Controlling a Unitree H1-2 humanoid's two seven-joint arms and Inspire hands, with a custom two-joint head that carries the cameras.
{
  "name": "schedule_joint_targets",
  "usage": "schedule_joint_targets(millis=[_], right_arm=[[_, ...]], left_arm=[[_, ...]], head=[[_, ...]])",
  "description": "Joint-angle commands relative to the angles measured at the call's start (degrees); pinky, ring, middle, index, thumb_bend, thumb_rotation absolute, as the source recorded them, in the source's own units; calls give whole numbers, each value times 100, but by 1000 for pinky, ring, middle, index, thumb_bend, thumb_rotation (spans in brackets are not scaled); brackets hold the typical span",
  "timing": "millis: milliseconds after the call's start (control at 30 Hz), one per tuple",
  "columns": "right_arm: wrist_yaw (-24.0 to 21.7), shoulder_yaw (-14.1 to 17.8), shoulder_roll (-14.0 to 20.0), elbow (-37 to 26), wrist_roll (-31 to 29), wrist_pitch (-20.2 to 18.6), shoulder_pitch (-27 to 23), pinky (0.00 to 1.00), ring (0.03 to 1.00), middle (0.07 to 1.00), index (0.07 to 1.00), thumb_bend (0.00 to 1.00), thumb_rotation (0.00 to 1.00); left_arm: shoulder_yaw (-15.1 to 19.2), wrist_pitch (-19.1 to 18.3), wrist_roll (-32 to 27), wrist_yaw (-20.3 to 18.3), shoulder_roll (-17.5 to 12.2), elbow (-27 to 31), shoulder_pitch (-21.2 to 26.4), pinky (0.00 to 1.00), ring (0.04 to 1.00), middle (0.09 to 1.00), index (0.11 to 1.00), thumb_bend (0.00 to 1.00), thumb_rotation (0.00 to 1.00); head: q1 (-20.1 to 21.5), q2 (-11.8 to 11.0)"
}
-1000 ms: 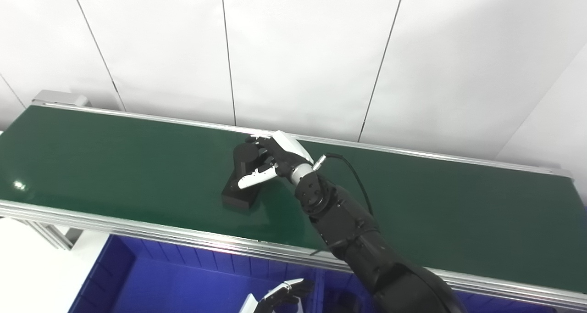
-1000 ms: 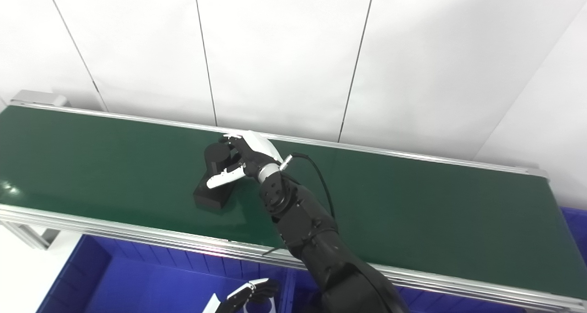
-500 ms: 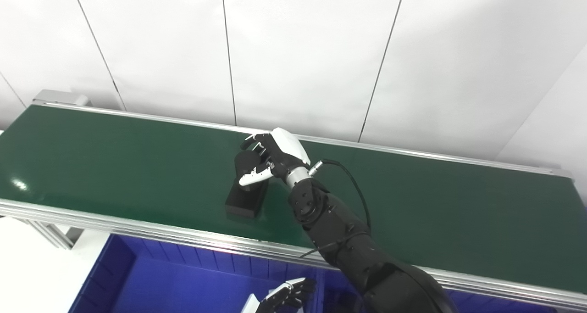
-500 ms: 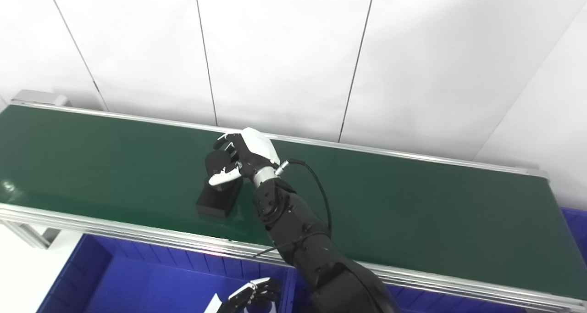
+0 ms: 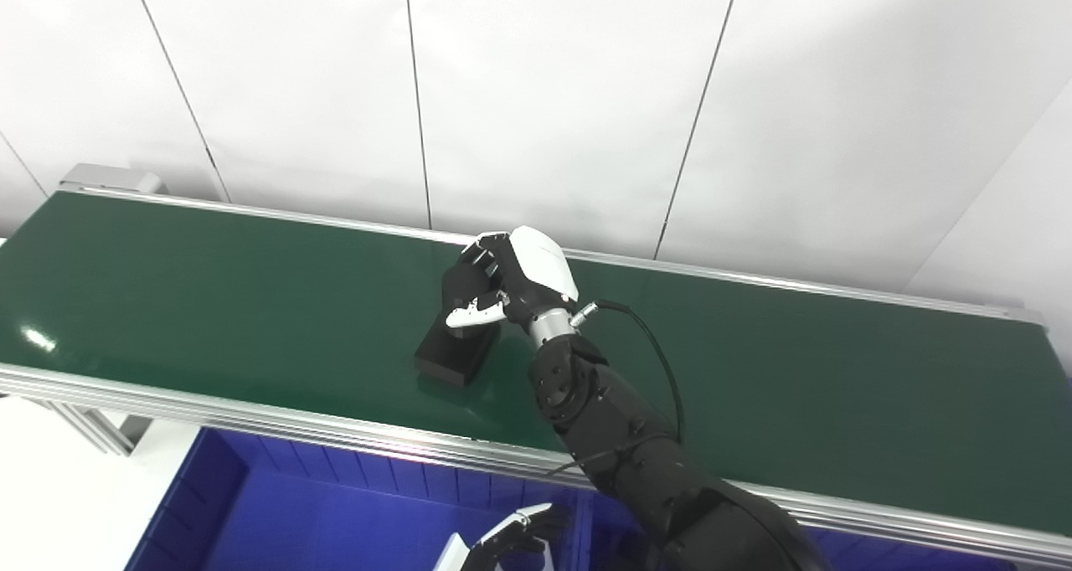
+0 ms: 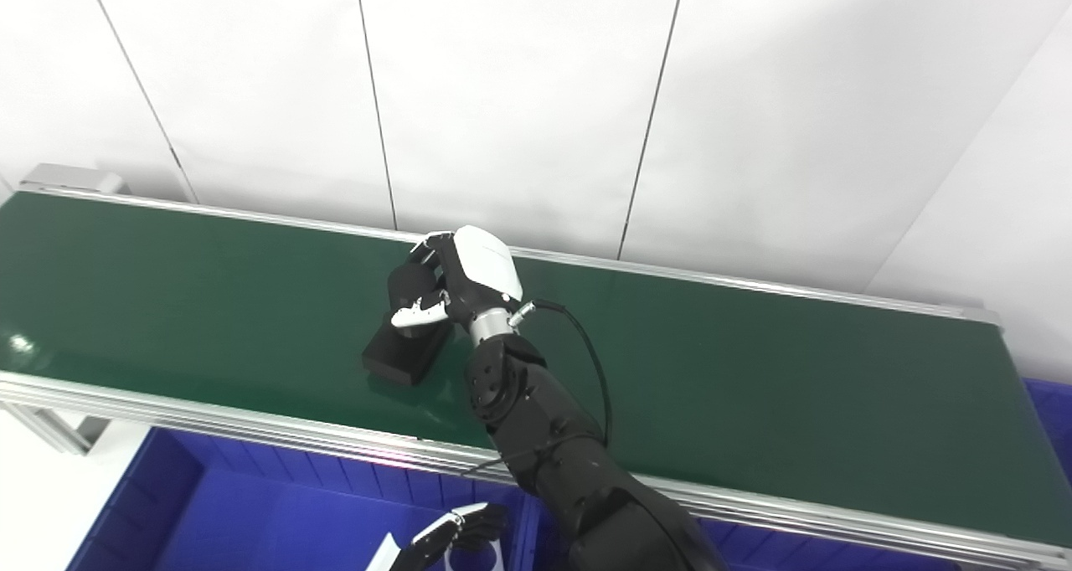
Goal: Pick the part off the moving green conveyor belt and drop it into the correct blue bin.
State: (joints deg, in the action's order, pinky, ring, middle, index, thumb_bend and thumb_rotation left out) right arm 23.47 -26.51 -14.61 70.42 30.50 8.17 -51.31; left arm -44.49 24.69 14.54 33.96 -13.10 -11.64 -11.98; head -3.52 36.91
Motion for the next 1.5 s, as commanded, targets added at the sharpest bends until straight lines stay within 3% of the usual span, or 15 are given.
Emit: schedule_joint_targets(millis=[0,200,333,500,567,633,667,800,900,1033,1200,1467], right_arm=[[248,-24,-80,-125,58,308,-151,375,412,532,509,509,0],[321,-15,26,-346,55,366,9,363,397,505,525,511,0],[346,82,154,-878,4,387,274,268,364,464,539,506,0],[-85,356,420,-2688,-116,-242,1066,219,399,508,488,512,0],[-295,441,476,-3254,-131,-521,1303,268,379,482,528,508,0],[-525,521,527,-3826,-158,-805,1554,255,367,462,539,506,0],[-637,558,556,-4121,-172,-941,1688,327,392,475,535,509,0],[-1031,665,714,-5319,-147,-1409,2267,315,382,477,544,507,0],[-1295,728,790,-5956,-156,-1664,2555,348,403,485,532,509,0],[-1489,816,929,-6585,-186,-1723,2909,309,381,472,542,507,0],[-1834,992,1086,-7470,-319,-2033,3394,289,375,480,545,505,0],[-2273,1212,1429,-8893,-262,-2514,4415,216,341,464,550,500,0]], left_arm=[[20,223,65,11,-23,160,41,719,760,788,804,850,448],[1,224,47,27,-39,171,65,750,774,789,810,833,430],[92,223,-42,-114,-35,196,25,743,784,810,822,834,433],[128,224,-177,-189,-67,239,39,778,792,809,819,812,405],[164,224,-276,-271,-76,264,29,798,804,815,817,808,394],[225,224,-368,-387,-83,298,6,805,811,819,818,807,390],[259,224,-406,-444,-84,316,-8,792,808,821,820,809,387],[367,224,-479,-622,-128,364,-28,732,781,821,828,795,379],[455,224,-487,-698,-141,390,-68,716,771,816,829,799,383],[604,223,-504,-838,-134,484,-168,718,766,811,822,812,380],[780,223,-654,-1085,-120,621,-284,793,804,816,819,810,367],[1124,223,-830,-1503,-96,861,-453,796,816,824,808,809,363]], head=[[9,3],[62,34],[110,75],[266,125],[312,156],[343,177],[343,177],[429,206],[486,258],[547,311],[661,392],[912,742]])
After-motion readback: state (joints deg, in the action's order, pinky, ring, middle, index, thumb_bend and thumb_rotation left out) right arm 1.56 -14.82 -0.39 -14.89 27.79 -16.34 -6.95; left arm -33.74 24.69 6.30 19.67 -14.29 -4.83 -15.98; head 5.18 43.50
